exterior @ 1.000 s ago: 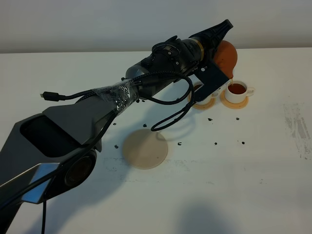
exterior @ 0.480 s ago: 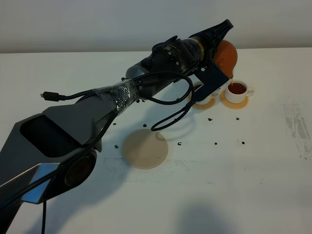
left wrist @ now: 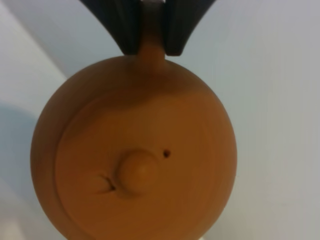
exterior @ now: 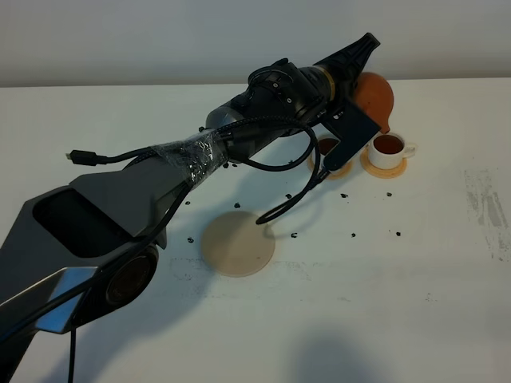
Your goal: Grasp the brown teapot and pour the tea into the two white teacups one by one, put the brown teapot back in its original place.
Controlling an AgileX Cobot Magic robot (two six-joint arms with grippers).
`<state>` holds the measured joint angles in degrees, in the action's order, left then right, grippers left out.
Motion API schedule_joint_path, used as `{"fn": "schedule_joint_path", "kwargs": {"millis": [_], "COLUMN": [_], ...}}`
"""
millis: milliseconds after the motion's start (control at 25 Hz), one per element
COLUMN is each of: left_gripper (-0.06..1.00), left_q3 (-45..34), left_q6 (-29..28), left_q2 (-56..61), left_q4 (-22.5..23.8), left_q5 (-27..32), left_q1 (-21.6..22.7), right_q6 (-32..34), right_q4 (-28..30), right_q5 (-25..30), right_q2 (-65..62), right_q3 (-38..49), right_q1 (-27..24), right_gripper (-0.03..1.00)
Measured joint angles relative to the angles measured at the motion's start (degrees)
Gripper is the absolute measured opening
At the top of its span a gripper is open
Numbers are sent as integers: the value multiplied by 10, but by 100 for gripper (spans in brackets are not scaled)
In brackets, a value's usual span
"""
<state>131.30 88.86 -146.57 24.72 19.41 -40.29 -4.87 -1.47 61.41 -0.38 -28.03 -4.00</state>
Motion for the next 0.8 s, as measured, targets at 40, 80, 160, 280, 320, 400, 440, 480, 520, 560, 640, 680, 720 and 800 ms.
{"fn": "schedule_joint_path", "kwargs": {"millis": [40, 80, 160, 280, 320, 400, 440, 480, 520, 560, 640, 680, 720, 800], "left_gripper": [9, 9, 9, 9, 9, 9, 9, 9, 9, 9, 9, 9, 9, 9], "left_q3": [0, 0, 0, 0, 0, 0, 0, 0, 0, 0, 0, 0, 0, 0], "left_q6": [0, -2, -12, -31, -37, -50, -59, -72, -88, -103, -140, -157, -180, -234], "left_q2": [0, 0, 0, 0, 1, 4, 6, 9, 15, 23, 36, 47, 54, 70], "left_q4": [-5, -8, -11, -13, -13, -15, -20, -31, -44, -55, -73, -78, -83, -94], "left_q5": [3, 6, 8, 8, 8, 9, 11, 12, 15, 21, 39, 51, 61, 90], "left_q1": [0, 0, 0, 2, 4, 6, 8, 10, 12, 13, 13, 13, 13, 13], "right_q6": [0, 0, 0, 0, 0, 0, 0, 0, 0, 0, 0, 0, 0, 0], "right_q4": [0, 0, 0, 0, 0, 0, 0, 0, 0, 0, 0, 0, 0, 0], "right_q5": [0, 0, 0, 0, 0, 0, 0, 0, 0, 0, 0, 0, 0, 0], "right_q2": [0, 0, 0, 0, 0, 0, 0, 0, 0, 0, 0, 0, 0, 0], "right_q3": [0, 0, 0, 0, 0, 0, 0, 0, 0, 0, 0, 0, 0, 0], "right_q1": [0, 0, 0, 0, 0, 0, 0, 0, 0, 0, 0, 0, 0, 0], "right_gripper": [51, 51, 51, 51, 51, 51, 51, 51, 51, 51, 51, 51, 51, 51]}}
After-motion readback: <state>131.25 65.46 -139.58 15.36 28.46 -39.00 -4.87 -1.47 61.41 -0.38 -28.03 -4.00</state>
